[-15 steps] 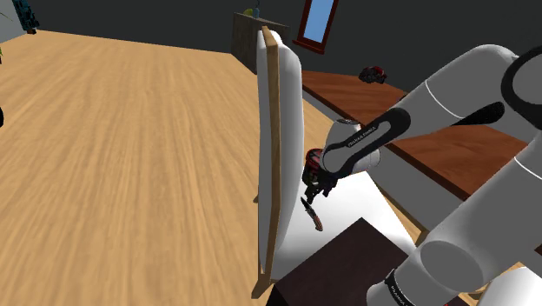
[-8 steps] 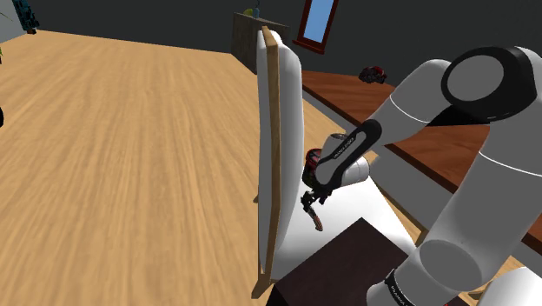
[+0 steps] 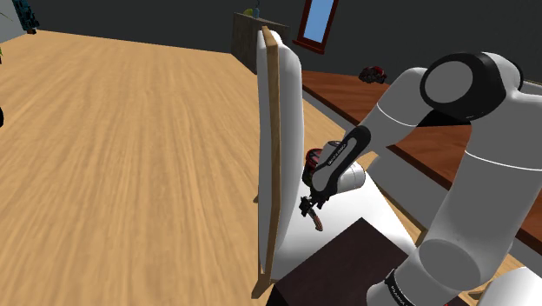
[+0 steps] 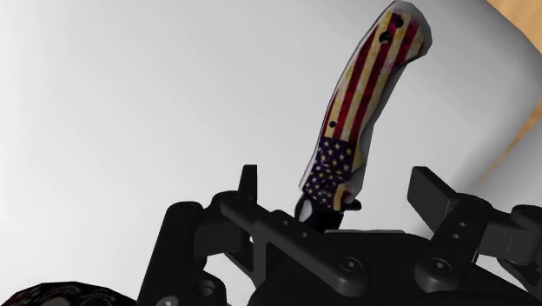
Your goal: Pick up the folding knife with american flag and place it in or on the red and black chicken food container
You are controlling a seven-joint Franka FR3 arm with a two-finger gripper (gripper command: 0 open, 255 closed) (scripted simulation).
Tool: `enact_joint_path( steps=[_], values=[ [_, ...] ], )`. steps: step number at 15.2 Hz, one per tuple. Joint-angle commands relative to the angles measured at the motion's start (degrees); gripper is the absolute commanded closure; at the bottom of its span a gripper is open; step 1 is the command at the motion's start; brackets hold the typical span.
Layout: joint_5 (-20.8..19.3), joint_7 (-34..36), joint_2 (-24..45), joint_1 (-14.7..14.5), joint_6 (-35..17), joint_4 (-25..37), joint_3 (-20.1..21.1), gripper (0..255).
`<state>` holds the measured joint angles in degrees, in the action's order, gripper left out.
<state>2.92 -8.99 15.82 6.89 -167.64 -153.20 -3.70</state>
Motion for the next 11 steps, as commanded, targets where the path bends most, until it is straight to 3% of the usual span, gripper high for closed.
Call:
enact_joint_path(
  steps=[1, 4, 5, 11],
  values=[
    [0.0, 0.0, 0.1, 0.0, -0.1, 0.0, 0.0, 0],
    [0.0, 0.0, 0.1, 0.0, -0.1, 0.0, 0.0, 0],
    [0.0, 0.0, 0.1, 0.0, -0.1, 0.0, 0.0, 255],
    [0.0, 0.0, 0.1, 0.0, -0.1, 0.0, 0.0, 255]
  ],
)
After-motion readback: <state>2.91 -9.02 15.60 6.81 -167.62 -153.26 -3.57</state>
